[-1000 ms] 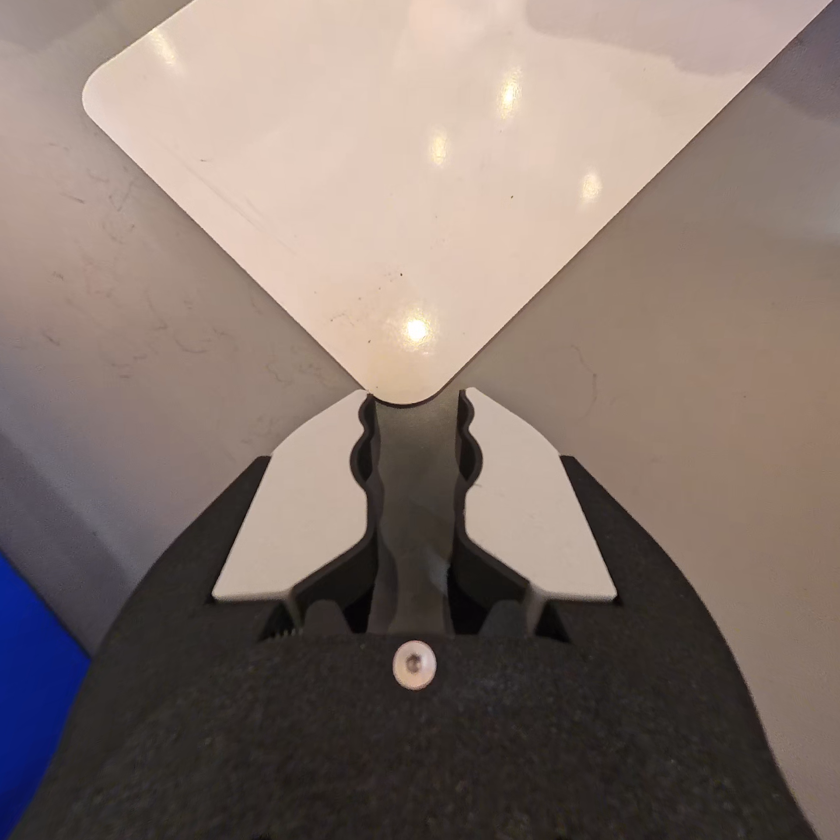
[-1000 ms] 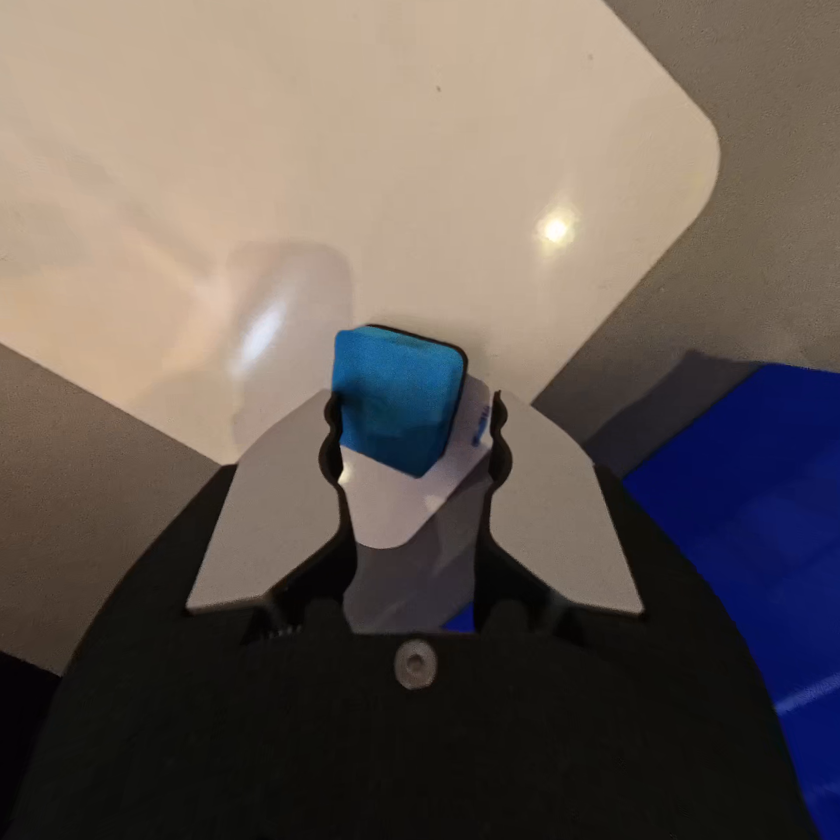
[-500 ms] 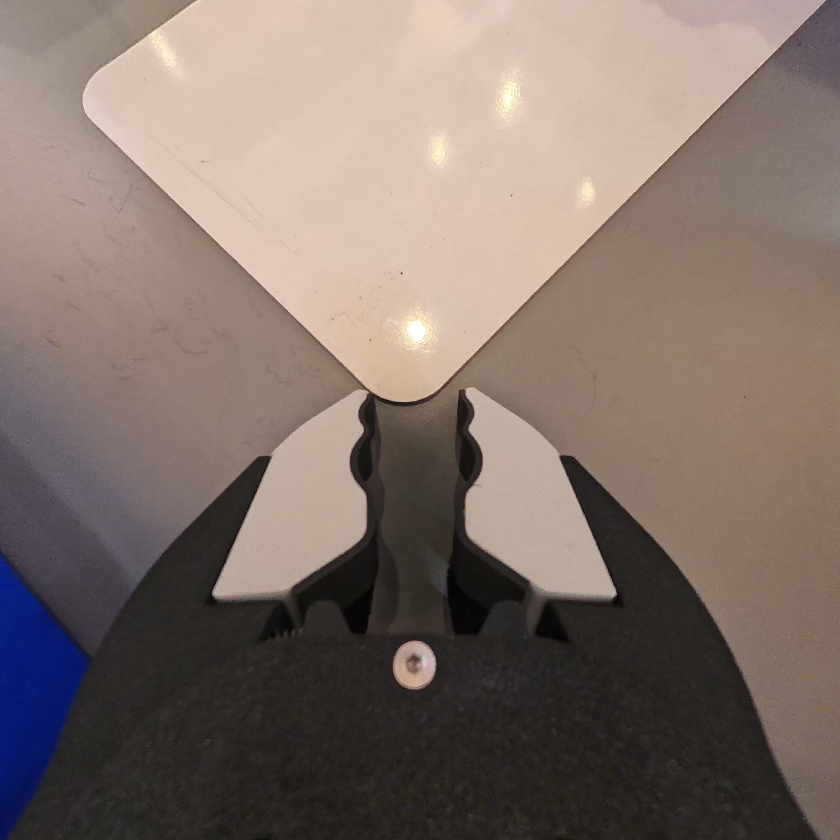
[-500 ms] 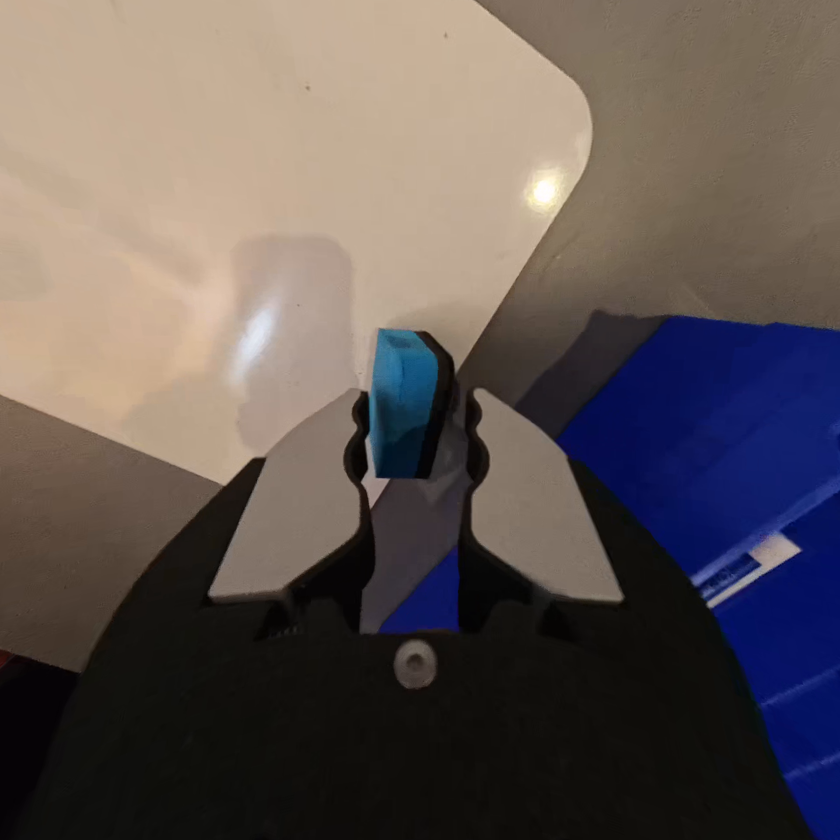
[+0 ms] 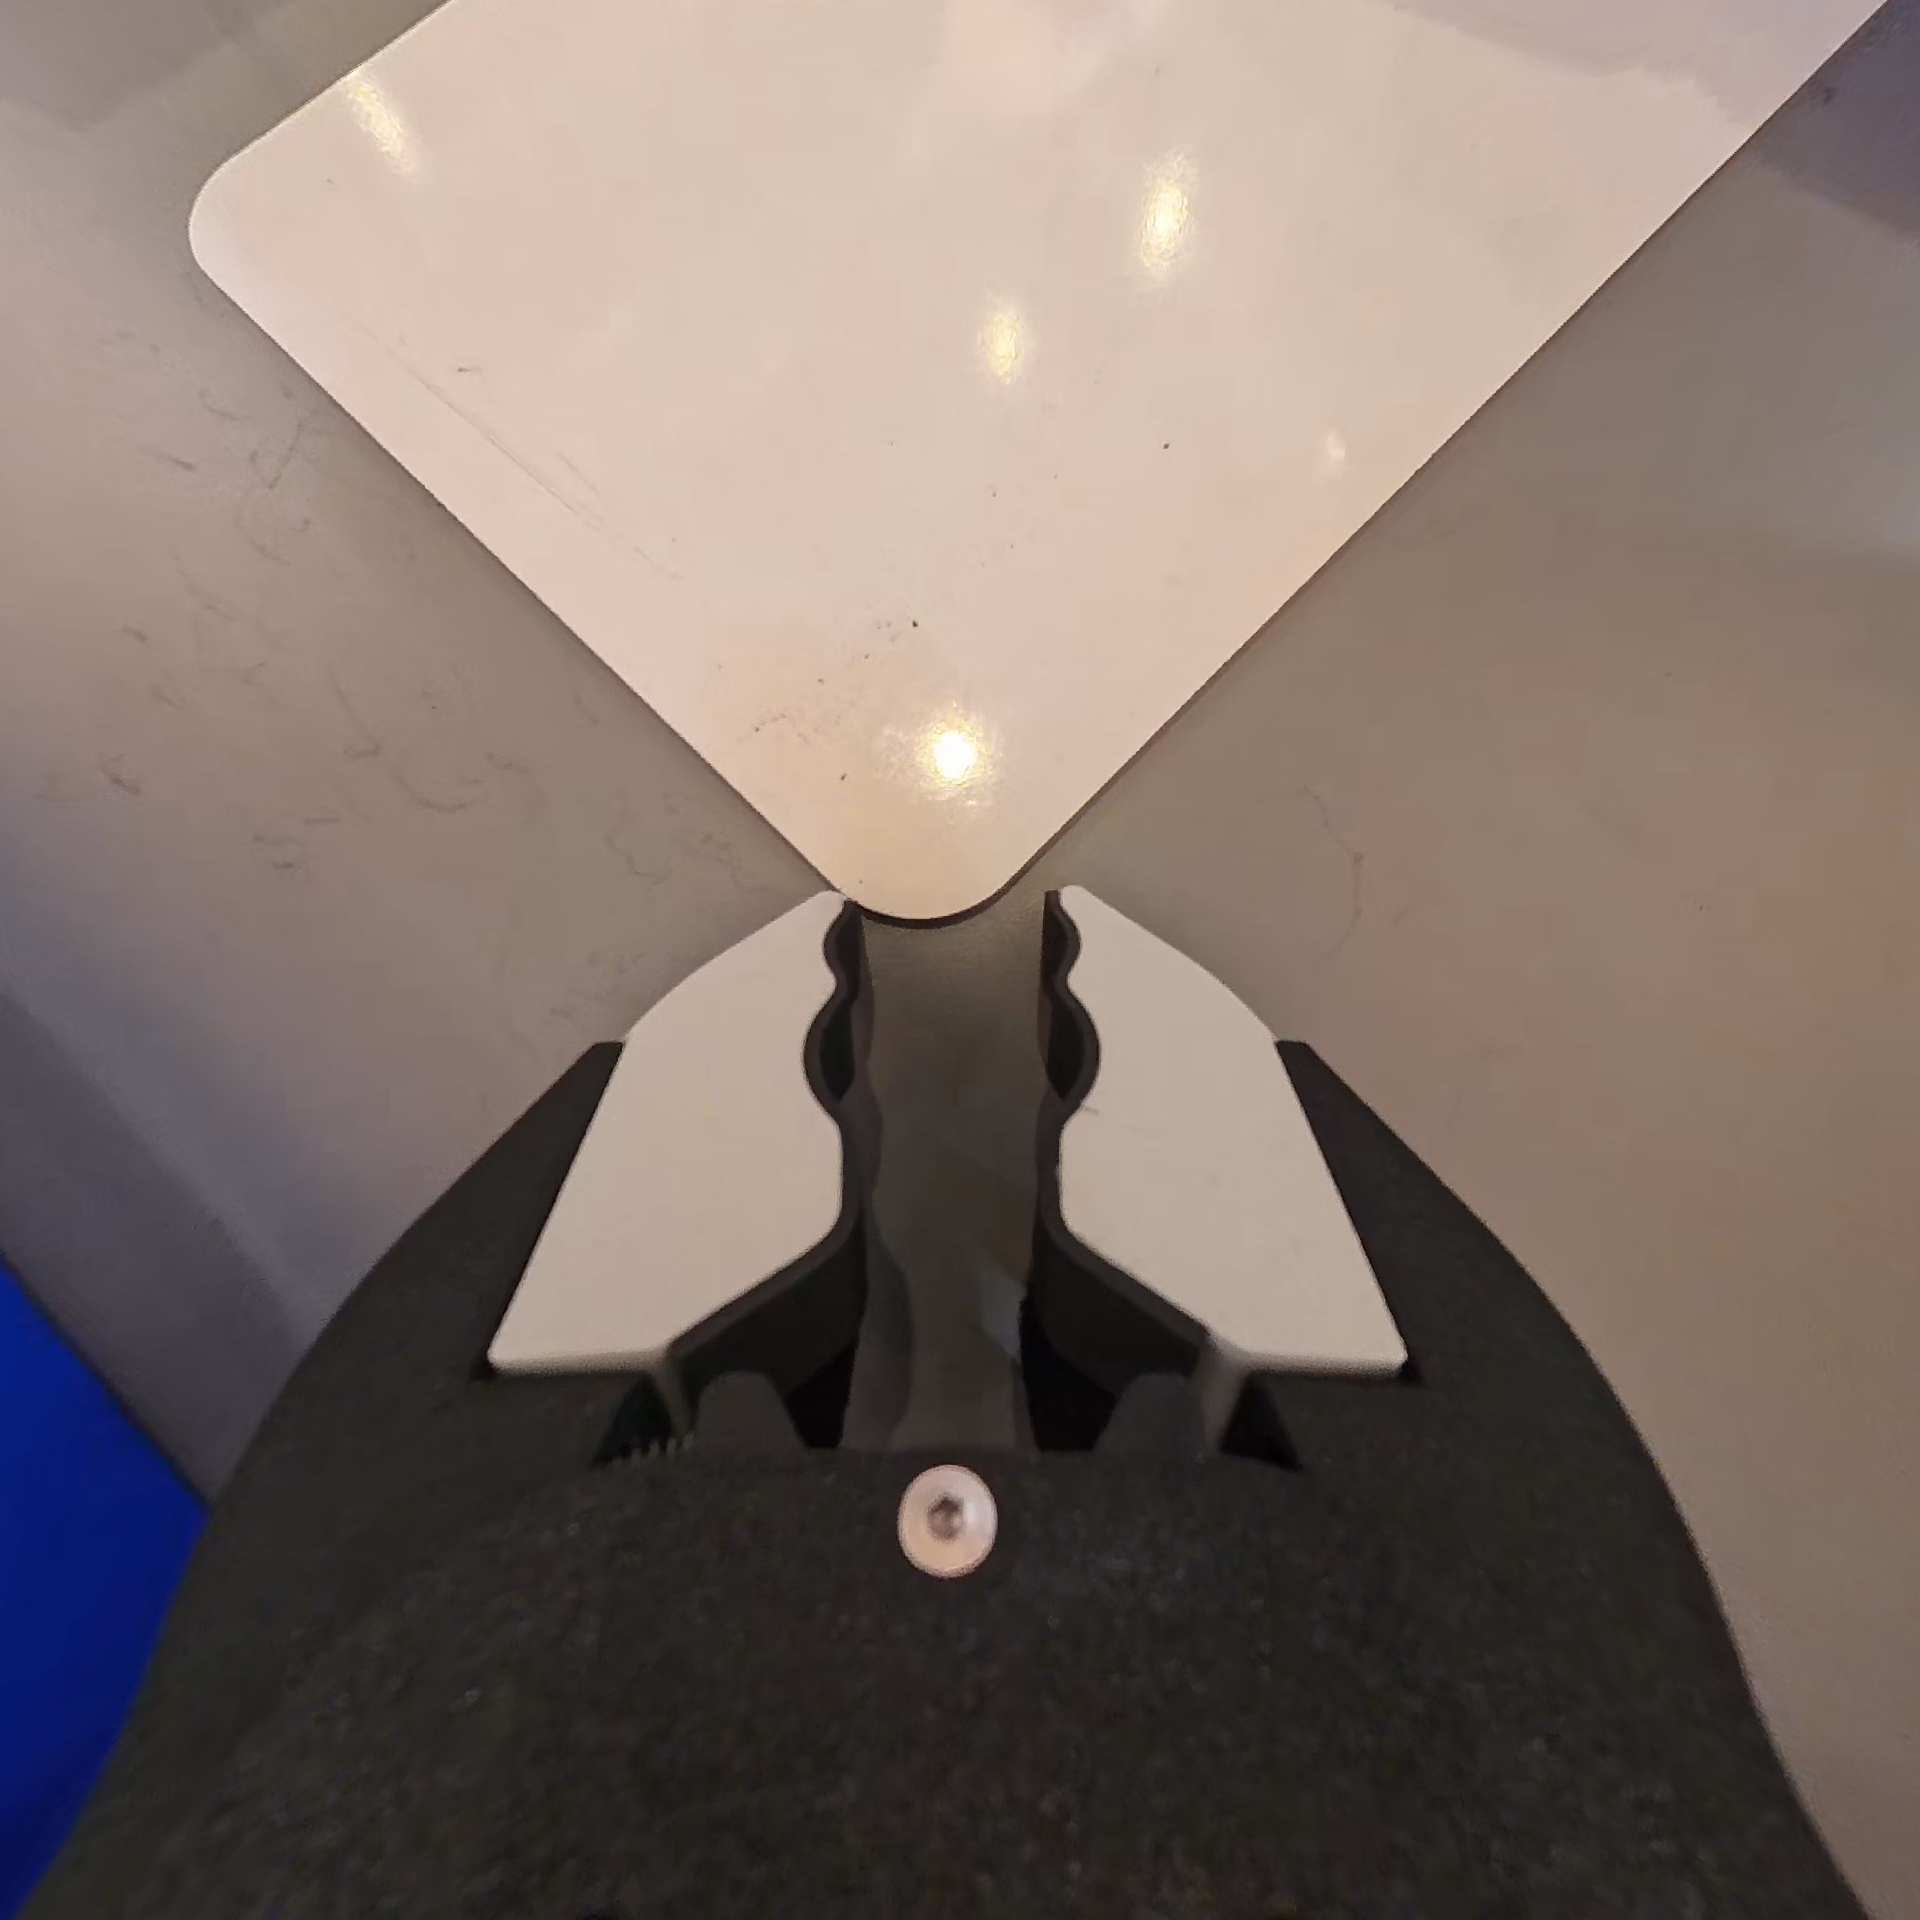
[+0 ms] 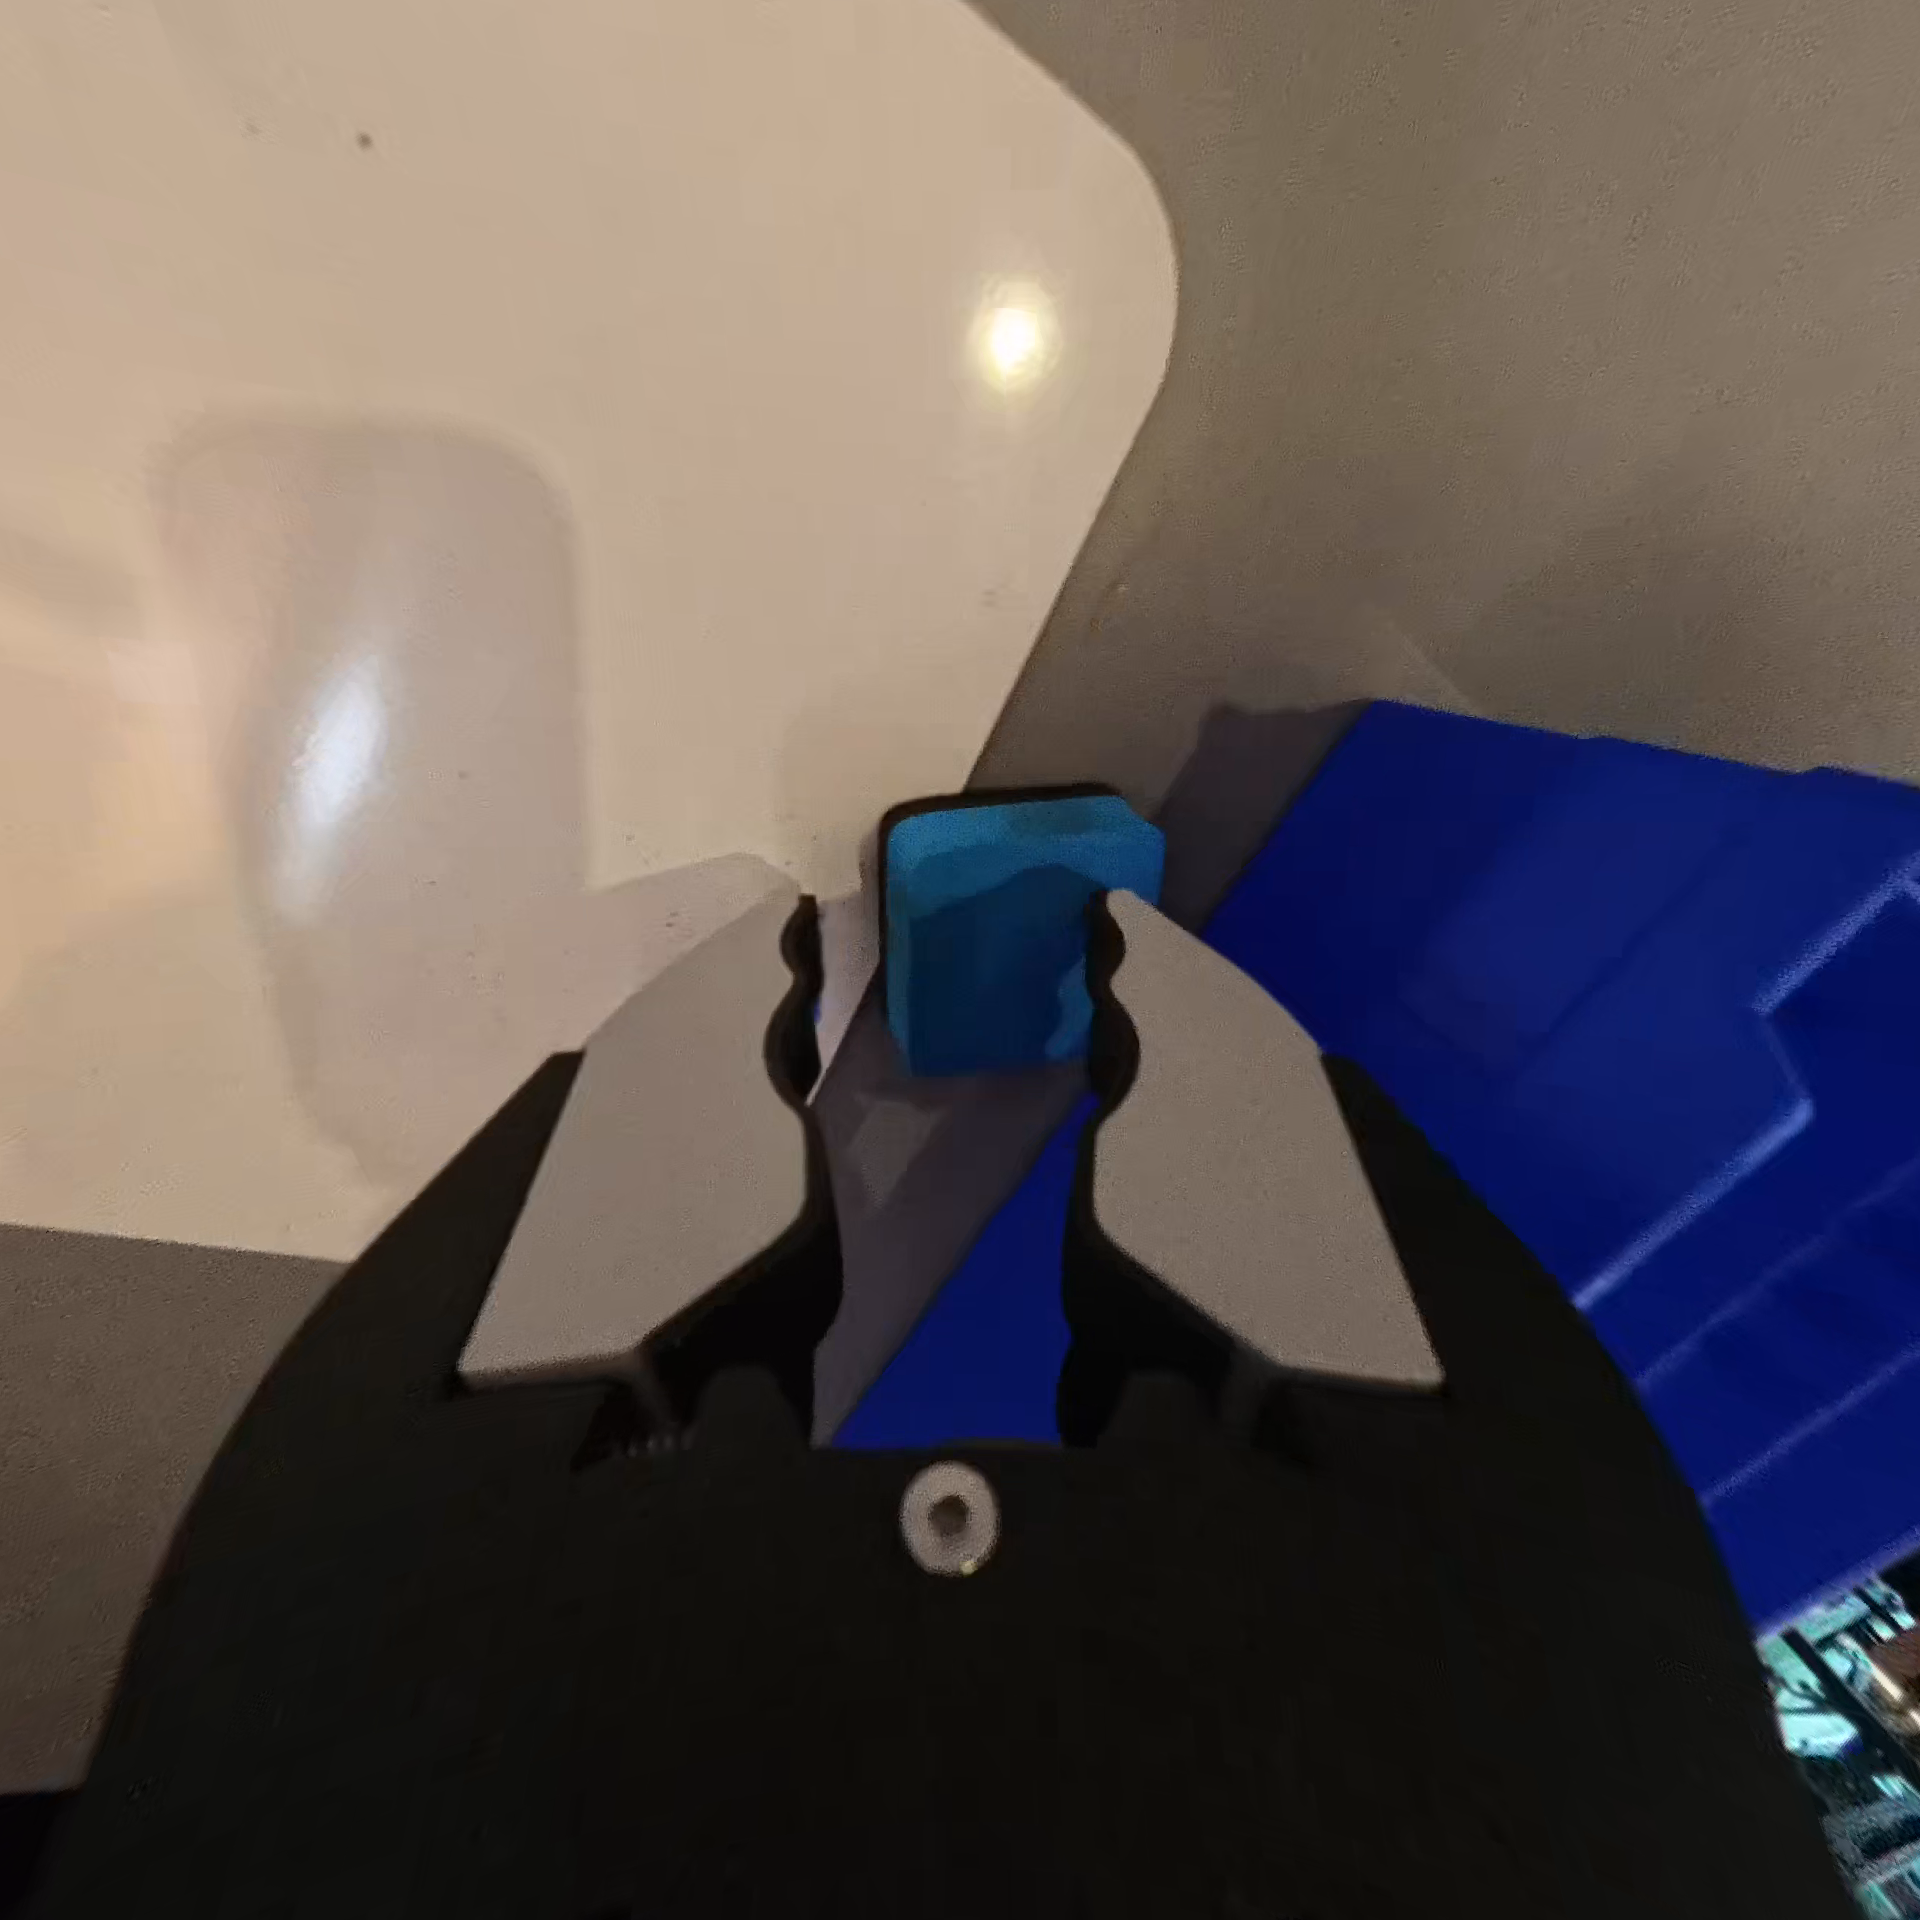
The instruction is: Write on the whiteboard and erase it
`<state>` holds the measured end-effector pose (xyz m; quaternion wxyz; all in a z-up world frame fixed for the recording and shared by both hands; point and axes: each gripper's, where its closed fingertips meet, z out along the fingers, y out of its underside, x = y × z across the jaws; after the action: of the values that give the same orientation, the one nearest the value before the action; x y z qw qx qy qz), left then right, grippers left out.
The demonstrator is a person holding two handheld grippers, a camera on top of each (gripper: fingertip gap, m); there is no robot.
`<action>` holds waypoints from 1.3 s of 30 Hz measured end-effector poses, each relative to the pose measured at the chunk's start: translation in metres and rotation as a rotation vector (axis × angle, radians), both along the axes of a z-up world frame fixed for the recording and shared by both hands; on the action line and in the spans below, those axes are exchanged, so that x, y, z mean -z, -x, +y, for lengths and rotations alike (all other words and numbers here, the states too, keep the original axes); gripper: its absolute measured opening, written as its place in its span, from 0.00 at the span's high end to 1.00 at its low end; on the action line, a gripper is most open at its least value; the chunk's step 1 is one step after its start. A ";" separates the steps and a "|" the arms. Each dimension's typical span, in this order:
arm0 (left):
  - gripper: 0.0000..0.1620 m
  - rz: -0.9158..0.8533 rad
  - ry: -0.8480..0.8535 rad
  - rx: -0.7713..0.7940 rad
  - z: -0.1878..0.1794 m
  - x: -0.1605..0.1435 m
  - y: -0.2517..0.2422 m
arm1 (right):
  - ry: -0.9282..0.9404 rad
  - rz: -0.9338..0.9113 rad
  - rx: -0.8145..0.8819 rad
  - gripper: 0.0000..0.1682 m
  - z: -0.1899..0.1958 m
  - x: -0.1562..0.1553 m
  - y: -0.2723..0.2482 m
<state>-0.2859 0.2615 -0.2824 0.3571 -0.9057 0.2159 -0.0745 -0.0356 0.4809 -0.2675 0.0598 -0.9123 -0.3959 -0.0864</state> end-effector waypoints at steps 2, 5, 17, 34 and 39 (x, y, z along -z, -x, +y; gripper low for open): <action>0.80 -0.002 0.000 0.003 -0.001 0.000 0.000 | -0.001 0.016 0.005 0.72 0.000 -0.004 0.005; 0.80 -0.004 -0.004 0.005 -0.001 0.000 0.000 | -0.081 -0.042 -0.042 0.74 0.006 -0.018 0.001; 0.80 -0.004 -0.004 0.008 -0.001 0.000 0.000 | 0.046 -0.183 -0.027 0.70 0.013 0.001 -0.014; 0.79 -0.005 -0.006 0.010 -0.001 0.000 0.000 | 0.039 0.057 -0.218 0.80 -0.028 -0.026 0.030; 0.79 -0.005 -0.005 0.010 -0.001 0.000 0.000 | 0.075 0.080 -0.191 0.68 -0.028 -0.019 0.030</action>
<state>-0.2856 0.2602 -0.2822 0.3593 -0.9036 0.2198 -0.0779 -0.0654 0.4530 -0.2487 0.0491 -0.8748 -0.4811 -0.0290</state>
